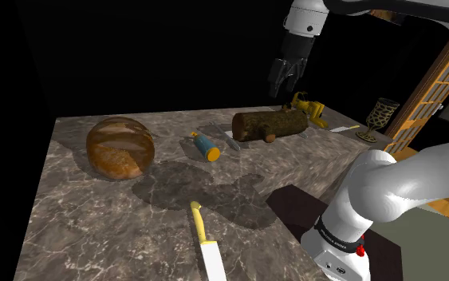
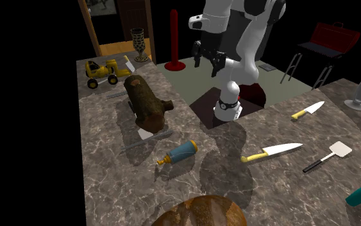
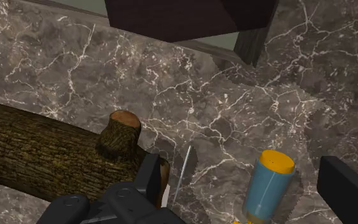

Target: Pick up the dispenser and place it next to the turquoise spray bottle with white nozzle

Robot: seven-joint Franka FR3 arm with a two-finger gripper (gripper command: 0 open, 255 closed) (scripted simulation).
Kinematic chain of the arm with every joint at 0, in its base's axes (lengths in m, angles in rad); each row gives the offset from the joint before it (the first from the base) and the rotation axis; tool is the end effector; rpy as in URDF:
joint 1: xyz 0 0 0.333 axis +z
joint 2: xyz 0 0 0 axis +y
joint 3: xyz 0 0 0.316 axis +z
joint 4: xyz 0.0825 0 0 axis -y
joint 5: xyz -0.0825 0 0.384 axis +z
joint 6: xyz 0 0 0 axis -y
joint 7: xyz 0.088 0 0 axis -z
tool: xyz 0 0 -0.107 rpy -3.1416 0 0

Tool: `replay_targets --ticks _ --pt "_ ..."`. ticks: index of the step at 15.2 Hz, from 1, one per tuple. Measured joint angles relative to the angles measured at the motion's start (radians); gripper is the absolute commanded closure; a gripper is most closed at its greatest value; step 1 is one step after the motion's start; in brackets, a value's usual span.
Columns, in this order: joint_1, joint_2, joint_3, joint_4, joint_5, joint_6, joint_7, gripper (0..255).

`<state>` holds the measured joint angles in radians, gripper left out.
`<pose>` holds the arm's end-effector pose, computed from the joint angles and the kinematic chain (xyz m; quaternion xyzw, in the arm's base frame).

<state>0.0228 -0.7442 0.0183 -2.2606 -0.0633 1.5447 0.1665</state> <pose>0.3165 0.0081 0.6204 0.9970 -0.0662 0.0179 0.0362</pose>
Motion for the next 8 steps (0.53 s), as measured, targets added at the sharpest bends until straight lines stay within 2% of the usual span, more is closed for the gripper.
replay_targets --ticks 2,8 --pt "-0.001 0.010 -0.002 -0.004 0.000 0.012 0.000 0" --pt "0.002 0.172 0.007 -0.020 0.021 0.161 0.031 0"
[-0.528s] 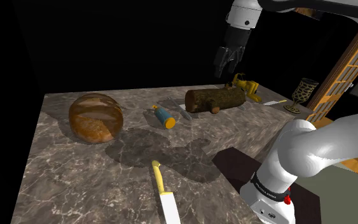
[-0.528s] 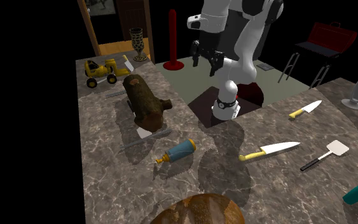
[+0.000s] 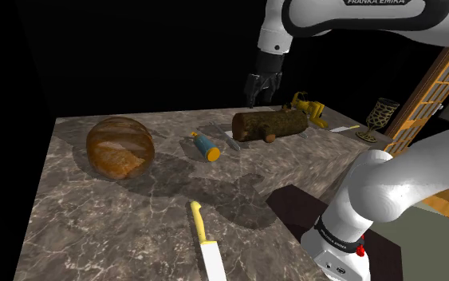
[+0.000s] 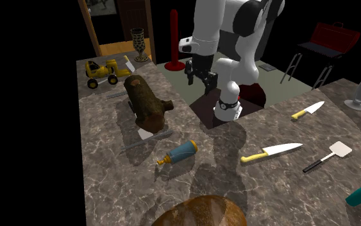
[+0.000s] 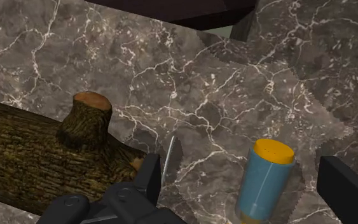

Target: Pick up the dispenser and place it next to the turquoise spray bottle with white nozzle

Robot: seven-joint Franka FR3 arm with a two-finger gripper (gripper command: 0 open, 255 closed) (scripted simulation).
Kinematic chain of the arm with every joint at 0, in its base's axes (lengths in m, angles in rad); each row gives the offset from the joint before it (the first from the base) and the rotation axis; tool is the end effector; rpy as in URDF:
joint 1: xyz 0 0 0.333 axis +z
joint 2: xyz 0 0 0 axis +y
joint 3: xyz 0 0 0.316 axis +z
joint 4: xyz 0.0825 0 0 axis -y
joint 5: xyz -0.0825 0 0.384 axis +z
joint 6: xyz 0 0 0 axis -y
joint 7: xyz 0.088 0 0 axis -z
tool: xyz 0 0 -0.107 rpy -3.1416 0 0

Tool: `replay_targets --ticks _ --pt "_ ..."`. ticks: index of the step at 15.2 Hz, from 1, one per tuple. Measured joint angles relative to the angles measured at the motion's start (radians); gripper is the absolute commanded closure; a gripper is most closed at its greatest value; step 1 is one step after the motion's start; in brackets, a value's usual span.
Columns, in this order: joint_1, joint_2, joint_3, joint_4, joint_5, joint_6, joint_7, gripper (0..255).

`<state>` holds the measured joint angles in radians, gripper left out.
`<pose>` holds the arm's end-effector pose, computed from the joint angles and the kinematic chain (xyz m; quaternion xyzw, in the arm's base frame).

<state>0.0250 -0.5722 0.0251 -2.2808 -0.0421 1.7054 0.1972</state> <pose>0.3773 0.0166 0.5651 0.9970 -0.0726 0.0017 0.0277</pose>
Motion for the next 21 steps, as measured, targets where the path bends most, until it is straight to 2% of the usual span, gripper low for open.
replay_targets --ticks 6,12,18,21 --pt "0.003 0.187 0.008 0.013 0.020 0.144 0.027 0" --pt "0.006 0.406 0.012 0.081 0.036 0.266 0.045 0" --pt "0.012 0.634 0.019 0.198 0.053 0.350 0.064 0" --pt "0.012 0.698 0.019 0.220 0.057 0.384 0.066 0"
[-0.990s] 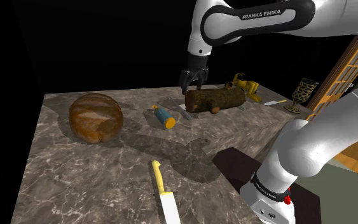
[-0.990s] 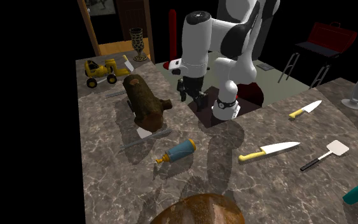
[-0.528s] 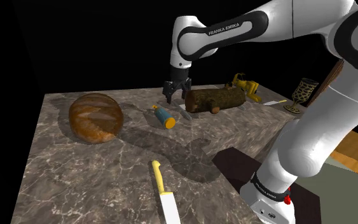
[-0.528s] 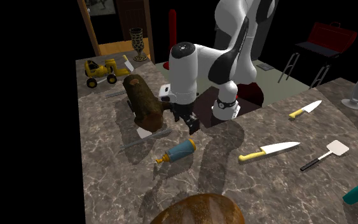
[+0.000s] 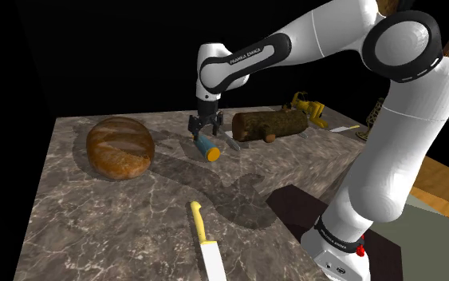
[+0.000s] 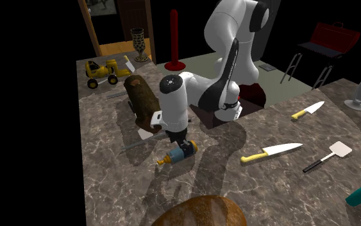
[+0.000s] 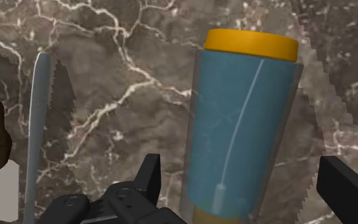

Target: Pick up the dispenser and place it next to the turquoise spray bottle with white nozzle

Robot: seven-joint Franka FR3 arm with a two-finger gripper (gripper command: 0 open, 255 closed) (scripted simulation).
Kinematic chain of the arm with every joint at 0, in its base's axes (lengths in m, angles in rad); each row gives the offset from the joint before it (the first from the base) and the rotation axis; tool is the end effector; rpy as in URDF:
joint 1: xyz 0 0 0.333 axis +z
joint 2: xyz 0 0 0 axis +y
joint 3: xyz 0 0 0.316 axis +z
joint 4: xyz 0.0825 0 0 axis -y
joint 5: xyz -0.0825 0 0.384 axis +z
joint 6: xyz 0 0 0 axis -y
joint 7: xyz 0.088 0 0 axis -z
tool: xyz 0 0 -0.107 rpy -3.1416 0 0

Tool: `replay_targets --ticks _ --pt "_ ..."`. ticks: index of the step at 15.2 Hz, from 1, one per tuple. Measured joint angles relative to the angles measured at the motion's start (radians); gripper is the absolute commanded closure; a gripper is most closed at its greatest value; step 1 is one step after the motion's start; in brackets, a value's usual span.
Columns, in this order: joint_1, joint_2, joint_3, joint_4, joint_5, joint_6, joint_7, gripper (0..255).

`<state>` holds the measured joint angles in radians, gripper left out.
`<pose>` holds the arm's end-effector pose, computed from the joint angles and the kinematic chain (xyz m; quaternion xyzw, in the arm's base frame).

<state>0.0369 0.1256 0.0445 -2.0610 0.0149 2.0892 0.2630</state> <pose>0.5578 0.0459 0.3667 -0.9943 0.0946 0.0495 0.0006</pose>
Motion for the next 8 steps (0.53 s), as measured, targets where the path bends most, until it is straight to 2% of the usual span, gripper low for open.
replay_targets --ticks 8 --pt "0.001 0.041 0.001 -0.042 0.000 0.082 0.002 0"
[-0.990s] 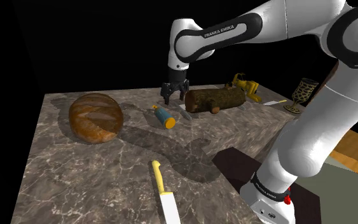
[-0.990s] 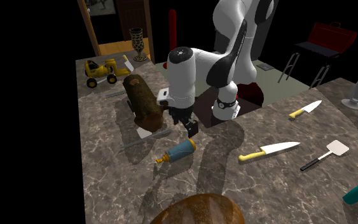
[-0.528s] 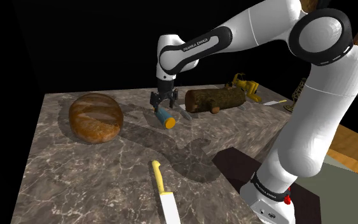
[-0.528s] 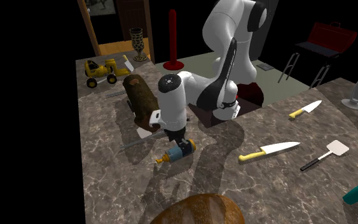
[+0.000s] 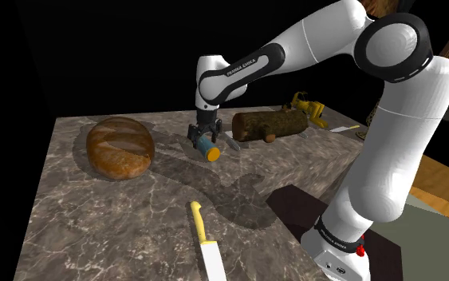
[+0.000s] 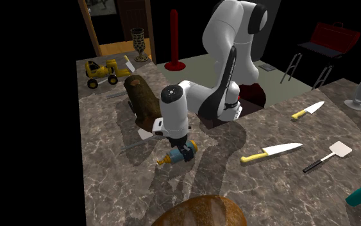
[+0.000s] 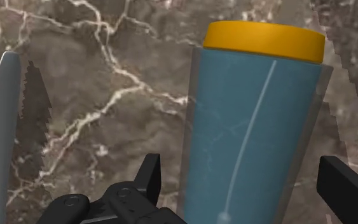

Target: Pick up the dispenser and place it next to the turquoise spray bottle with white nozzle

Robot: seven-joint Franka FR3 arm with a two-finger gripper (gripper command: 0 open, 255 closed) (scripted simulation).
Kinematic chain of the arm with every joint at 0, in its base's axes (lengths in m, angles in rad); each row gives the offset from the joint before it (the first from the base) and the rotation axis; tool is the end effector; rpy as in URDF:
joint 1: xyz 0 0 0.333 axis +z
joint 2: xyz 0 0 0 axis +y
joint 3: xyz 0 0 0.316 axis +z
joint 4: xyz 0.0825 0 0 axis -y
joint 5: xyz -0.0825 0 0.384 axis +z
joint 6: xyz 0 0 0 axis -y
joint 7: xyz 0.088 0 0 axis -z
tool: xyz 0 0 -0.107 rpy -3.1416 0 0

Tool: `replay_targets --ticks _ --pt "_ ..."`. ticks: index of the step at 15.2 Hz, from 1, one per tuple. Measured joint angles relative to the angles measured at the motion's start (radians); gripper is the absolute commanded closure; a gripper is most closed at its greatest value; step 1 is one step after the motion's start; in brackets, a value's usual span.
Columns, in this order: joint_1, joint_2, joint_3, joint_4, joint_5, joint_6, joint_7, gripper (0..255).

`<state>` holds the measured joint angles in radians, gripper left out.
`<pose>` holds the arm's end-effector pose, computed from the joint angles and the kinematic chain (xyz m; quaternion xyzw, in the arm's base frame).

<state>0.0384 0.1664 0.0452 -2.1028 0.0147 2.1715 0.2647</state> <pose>0.5560 0.0468 0.3323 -0.9942 0.0949 0.0497 0.0010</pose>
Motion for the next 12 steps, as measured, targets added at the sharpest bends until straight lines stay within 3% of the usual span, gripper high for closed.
replay_targets --ticks 4,5,12 --pt "0.000 0.002 0.000 -0.001 0.000 0.003 -0.001 0" --pt "0.000 0.002 0.000 -0.001 0.000 0.003 -0.001 255" --pt "-0.001 0.001 -0.001 -0.001 0.000 0.004 -0.001 255"
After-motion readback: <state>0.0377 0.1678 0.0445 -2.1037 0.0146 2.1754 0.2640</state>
